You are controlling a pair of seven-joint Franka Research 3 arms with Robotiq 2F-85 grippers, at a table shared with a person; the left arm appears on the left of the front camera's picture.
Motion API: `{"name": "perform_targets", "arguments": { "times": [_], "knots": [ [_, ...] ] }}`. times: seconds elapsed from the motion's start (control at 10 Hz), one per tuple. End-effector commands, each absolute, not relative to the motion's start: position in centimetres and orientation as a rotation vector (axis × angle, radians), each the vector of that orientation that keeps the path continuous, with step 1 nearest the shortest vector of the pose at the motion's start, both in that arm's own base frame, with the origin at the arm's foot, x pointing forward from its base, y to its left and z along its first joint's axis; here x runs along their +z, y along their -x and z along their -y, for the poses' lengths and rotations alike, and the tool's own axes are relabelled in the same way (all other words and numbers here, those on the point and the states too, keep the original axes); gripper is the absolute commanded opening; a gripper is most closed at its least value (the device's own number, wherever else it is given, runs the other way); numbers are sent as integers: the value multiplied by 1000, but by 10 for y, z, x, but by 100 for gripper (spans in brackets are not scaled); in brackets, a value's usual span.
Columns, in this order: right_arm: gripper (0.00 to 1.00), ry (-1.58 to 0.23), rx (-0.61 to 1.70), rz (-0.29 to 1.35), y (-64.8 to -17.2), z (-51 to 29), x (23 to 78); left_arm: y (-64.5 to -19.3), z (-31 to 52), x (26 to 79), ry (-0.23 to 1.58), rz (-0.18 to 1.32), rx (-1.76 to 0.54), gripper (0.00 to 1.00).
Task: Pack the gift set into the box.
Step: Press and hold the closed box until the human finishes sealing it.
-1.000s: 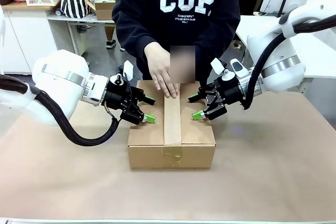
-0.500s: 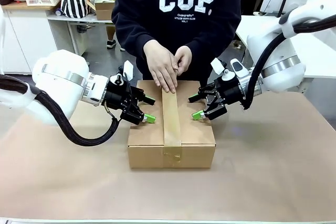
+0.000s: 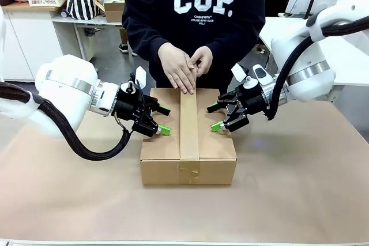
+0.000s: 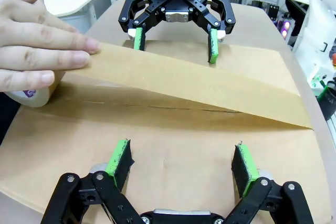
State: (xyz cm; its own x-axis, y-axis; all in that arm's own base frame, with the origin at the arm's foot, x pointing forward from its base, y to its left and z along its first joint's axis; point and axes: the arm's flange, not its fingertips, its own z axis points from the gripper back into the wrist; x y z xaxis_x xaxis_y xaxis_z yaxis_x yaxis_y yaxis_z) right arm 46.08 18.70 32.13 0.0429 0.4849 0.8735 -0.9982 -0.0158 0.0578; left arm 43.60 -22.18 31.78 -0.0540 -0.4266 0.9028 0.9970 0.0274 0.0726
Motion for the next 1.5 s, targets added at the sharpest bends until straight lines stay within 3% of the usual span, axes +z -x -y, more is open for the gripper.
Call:
{"name": "perform_targets", "arguments": {
  "times": [0.0,1.4],
  "knots": [
    [100,-872,1390,775,-461,-189,319,-434,220,314,822,946,-1407,100],
    [100,-872,1390,775,-461,-189,319,-434,220,314,822,946,-1407,100]
  ]
}}
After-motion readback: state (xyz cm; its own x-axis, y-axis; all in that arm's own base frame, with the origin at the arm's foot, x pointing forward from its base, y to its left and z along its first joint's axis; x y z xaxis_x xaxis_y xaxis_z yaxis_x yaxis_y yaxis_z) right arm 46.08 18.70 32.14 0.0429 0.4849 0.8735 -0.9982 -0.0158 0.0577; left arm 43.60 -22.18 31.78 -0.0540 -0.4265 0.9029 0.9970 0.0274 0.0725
